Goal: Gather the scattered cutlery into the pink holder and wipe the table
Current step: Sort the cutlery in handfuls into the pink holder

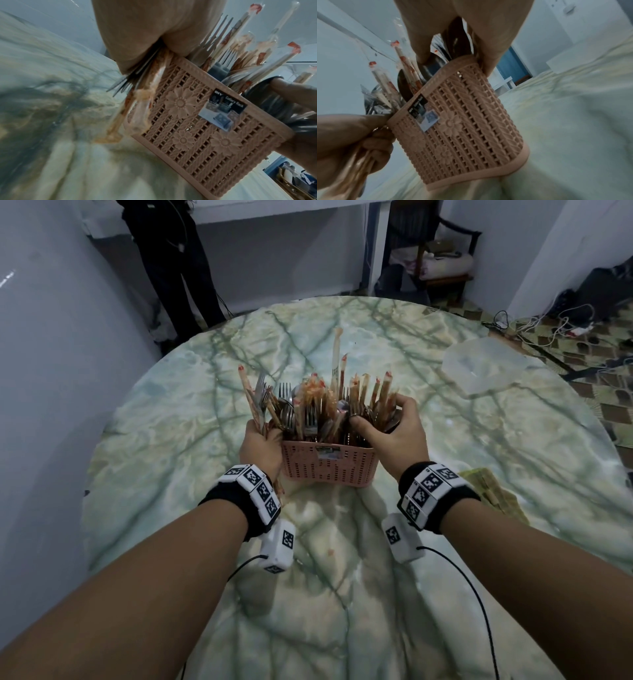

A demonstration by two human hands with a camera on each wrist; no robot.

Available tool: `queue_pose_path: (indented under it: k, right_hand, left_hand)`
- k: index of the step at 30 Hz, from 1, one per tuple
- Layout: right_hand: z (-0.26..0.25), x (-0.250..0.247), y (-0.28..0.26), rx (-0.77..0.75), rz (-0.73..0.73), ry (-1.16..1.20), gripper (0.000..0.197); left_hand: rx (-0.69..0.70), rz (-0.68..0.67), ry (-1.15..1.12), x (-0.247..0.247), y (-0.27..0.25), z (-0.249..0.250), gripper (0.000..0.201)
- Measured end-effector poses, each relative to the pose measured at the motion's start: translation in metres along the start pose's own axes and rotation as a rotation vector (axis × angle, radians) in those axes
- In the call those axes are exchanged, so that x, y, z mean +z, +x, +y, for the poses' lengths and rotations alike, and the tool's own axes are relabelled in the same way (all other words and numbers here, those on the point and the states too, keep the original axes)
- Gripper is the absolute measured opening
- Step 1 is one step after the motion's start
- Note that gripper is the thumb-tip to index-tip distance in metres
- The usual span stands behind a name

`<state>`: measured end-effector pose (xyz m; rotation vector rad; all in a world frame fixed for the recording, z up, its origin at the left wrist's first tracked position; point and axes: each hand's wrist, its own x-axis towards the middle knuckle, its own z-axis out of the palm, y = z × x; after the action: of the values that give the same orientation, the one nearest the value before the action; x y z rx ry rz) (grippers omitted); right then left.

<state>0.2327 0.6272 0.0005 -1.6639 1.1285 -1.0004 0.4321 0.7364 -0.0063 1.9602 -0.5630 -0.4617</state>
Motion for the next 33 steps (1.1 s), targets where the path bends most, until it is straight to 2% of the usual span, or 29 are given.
queue_pose_path:
  k: [4, 7, 10, 13, 15, 18, 21, 24, 27, 29, 31, 33]
  right_hand:
    - [0.0, -0.004, 0.003, 0.005, -0.027, 0.044, 0.062]
    - [-0.001, -0.003, 0.008, 0.025, -0.022, 0.025, 0.058]
    - [-0.001, -0.005, 0.007, 0.01, -0.028, -0.026, 0.055]
    - [-0.001, -0.006, 0.007, 0.0, -0.029, -0.035, 0.058]
    - [0.0, -0.006, 0.008, -0.001, -0.034, -0.04, 0.058]
    - [0.0, -0.007, 0.008, -0.005, -0.035, -0.048, 0.058]
    - [-0.003, -0.008, 0.007, -0.003, -0.051, -0.052, 0.055]
    - [-0.005, -0.01, 0.008, 0.0, -0.057, -0.048, 0.051]
    - [-0.006, -0.01, 0.007, 0.005, -0.067, -0.044, 0.052]
    - [-0.007, -0.012, 0.007, 0.016, -0.086, -0.042, 0.047]
    - [-0.007, -0.015, 0.008, 0.017, -0.106, -0.047, 0.039]
    - [-0.008, -0.018, 0.01, -0.003, -0.125, -0.061, 0.036]
  left_hand:
    - [0.002, 0.016, -0.004, 0.001, -0.003, 0.002, 0.027]
    - [-0.018, 0.053, -0.069, -0.002, -0.011, 0.002, 0.015]
    - [-0.047, 0.101, -0.093, -0.015, -0.029, -0.005, 0.023]
    - [0.042, 0.137, -0.009, -0.035, -0.05, -0.019, 0.022]
    - [0.136, 0.069, 0.0, -0.044, -0.06, -0.026, 0.012]
    - [0.28, -0.107, -0.089, -0.045, -0.081, -0.018, 0.018]
    - [0.394, -0.25, -0.241, -0.033, -0.106, 0.016, 0.024]
    - [0.48, -0.302, -0.283, -0.013, -0.121, 0.06, 0.019]
    - [0.339, -0.31, -0.374, 0.017, -0.114, 0.093, 0.039]
    - [0.243, -0.262, -0.409, 0.035, -0.102, 0.107, 0.065]
    - [0.234, -0.162, -0.453, 0.049, -0.089, 0.117, 0.088]
    - [0.267, -0.058, -0.477, 0.057, -0.079, 0.125, 0.09]
